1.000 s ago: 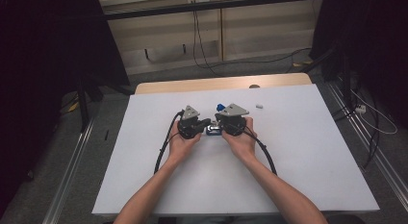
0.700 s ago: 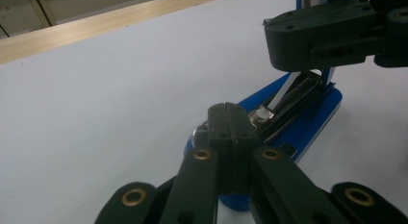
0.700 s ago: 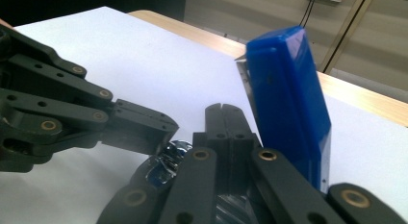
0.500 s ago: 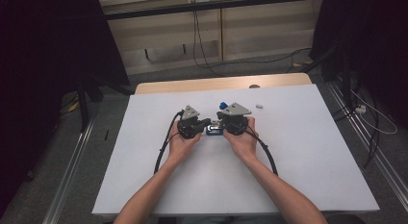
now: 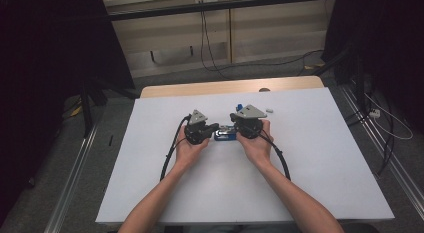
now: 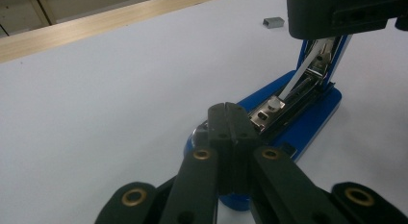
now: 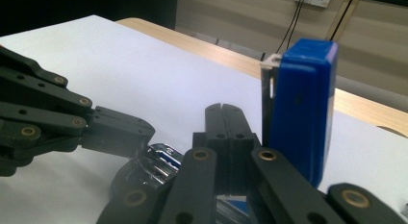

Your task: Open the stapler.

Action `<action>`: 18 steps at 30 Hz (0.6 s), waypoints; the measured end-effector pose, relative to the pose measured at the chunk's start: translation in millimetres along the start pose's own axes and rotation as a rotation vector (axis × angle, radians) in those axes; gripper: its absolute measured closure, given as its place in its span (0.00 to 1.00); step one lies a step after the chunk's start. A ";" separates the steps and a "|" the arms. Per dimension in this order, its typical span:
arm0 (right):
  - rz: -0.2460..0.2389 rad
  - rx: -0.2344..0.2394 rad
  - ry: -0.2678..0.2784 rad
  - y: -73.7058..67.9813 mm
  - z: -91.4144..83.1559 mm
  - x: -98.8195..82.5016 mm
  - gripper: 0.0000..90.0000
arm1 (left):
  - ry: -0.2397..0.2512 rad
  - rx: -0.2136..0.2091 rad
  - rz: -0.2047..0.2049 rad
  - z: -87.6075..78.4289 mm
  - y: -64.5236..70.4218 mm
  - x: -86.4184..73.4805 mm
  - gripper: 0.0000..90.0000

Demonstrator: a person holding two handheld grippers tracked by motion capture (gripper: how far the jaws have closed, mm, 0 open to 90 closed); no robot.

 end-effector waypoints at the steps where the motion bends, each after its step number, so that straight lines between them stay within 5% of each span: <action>1: 0.002 -0.006 0.000 0.6 -0.7 0.4 1.00 | 0.001 -0.002 -0.004 0.0 -0.2 -0.1 1.00; 18: -0.004 -0.006 0.006 9.2 -7.5 1.8 1.00 | -0.004 0.000 0.000 -0.1 0.5 -0.1 1.00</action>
Point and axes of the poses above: each handheld gripper's, and its own axes: z roughly forward along the jaws, x roughly out of its top, y roughly to its right, the point moved 1 cm from there along z, roughly forward along the jaws, and after that the axes turned 1 degree about y, right-handed, at the moved point
